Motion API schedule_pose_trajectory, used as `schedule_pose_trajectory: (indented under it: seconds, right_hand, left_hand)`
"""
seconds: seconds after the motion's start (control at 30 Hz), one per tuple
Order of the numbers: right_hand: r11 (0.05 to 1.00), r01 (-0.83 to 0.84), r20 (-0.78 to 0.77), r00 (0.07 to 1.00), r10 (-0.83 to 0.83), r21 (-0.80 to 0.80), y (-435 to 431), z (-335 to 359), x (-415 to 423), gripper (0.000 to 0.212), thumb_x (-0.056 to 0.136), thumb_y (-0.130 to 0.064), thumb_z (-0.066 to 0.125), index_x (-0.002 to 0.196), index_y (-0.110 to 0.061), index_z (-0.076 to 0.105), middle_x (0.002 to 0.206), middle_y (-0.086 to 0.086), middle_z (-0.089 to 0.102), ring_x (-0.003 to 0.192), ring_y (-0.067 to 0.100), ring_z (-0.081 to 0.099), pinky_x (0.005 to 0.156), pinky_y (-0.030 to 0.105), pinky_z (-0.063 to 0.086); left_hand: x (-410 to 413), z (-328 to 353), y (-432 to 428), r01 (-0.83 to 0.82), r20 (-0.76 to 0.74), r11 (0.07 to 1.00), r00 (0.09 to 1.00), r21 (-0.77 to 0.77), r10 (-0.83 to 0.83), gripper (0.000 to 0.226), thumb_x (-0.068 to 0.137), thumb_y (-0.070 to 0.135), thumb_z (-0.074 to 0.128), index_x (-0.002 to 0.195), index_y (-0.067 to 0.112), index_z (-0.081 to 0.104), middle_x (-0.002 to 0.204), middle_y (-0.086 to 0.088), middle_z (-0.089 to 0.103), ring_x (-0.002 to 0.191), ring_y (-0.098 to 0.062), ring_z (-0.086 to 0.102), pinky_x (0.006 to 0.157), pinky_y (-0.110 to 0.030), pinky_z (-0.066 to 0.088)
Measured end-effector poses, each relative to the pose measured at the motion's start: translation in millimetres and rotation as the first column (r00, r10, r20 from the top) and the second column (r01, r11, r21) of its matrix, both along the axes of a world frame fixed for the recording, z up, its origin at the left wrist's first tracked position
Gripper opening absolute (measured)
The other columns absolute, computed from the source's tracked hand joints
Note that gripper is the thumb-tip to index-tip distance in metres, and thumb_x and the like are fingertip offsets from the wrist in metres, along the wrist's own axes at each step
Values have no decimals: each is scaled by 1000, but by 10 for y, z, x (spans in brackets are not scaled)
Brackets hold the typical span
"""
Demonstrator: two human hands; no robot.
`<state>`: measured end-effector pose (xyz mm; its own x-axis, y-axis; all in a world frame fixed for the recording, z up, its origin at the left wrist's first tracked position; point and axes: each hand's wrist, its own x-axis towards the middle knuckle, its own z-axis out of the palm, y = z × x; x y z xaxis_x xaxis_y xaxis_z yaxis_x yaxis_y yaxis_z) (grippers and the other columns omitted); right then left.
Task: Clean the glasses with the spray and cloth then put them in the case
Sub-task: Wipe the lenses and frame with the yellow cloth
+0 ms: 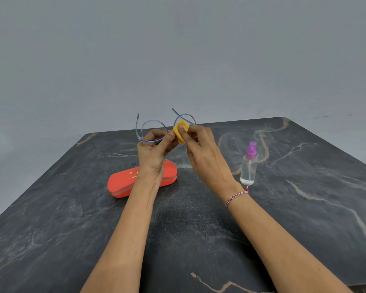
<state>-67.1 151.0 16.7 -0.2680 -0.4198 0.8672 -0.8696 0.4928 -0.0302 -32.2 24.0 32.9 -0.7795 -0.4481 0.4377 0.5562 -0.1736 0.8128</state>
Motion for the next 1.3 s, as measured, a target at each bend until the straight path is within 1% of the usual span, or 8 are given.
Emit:
schedule_pose_trajectory:
  seconds: [0.1,0.2,0.43,0.67,0.8,0.93,1.13,1.3]
  right_hand:
    - [1000,21,9,1000,-21,-21,43,-4,-34,55,82,9,57,135,-3,45,115,11,42,96,26,46,68,37,55]
    - [993,64,47,997,-60,-103,69,17,-70,52,84,8,56,134,-1,46,115,7,36,96,24,44,72,33,53]
    - [999,32,-14,999,-32,-10,-57,3,7,58,80,11,60,135,-1,46,117,5,33,98,21,39,71,29,53]
    - [990,108,43,994,-104,-93,17,39,-89,58,81,13,57,136,0,43,117,5,31,99,22,37,72,29,50]
    - [988,132,67,990,-127,-79,25,-8,-106,59,80,14,57,135,2,43,115,6,31,98,22,37,71,30,50]
    - [996,81,45,996,-80,-31,-73,-47,-20,55,79,12,59,132,2,47,114,5,32,94,20,37,71,29,50]
    - [999,49,-20,999,-49,15,-88,-51,2,61,76,13,62,133,-1,47,116,4,33,93,19,36,71,27,52]
    - [997,65,-7,998,-65,-38,-18,-56,-78,61,76,15,60,134,-2,47,116,3,35,94,19,38,72,29,52]
  left_hand:
    - [13,24,-17,14,-4,1000,1000,16,-14,36,80,-5,62,55,20,69,64,1,71,64,-13,69,63,-22,56]
    - [9,27,7,39,0,999,999,-2,-39,37,80,-5,62,55,21,69,65,-2,72,65,-15,70,62,-20,55]
    - [-5,1,-17,33,-1,999,999,-19,-33,39,80,-8,61,55,21,68,61,3,69,66,-12,69,65,-24,55]
    - [-10,1,20,29,0,999,1000,-45,-29,38,80,-8,61,56,20,70,64,0,71,64,-13,69,63,-21,55]
    - [-5,12,-14,26,-15,1000,1000,15,-26,33,81,-7,60,61,18,69,67,-4,72,67,-16,71,62,-20,55]
    - [-7,15,-47,-12,-13,994,1000,113,14,19,84,-9,57,71,6,60,65,-2,71,63,-13,69,60,-19,55]
    - [1,24,-30,-40,12,990,999,136,39,18,85,-6,57,72,7,58,63,3,70,62,-9,68,59,-19,54]
    - [5,36,-46,19,-17,983,1000,185,-17,14,87,-5,54,77,4,59,64,-2,71,63,-12,69,61,-19,56]
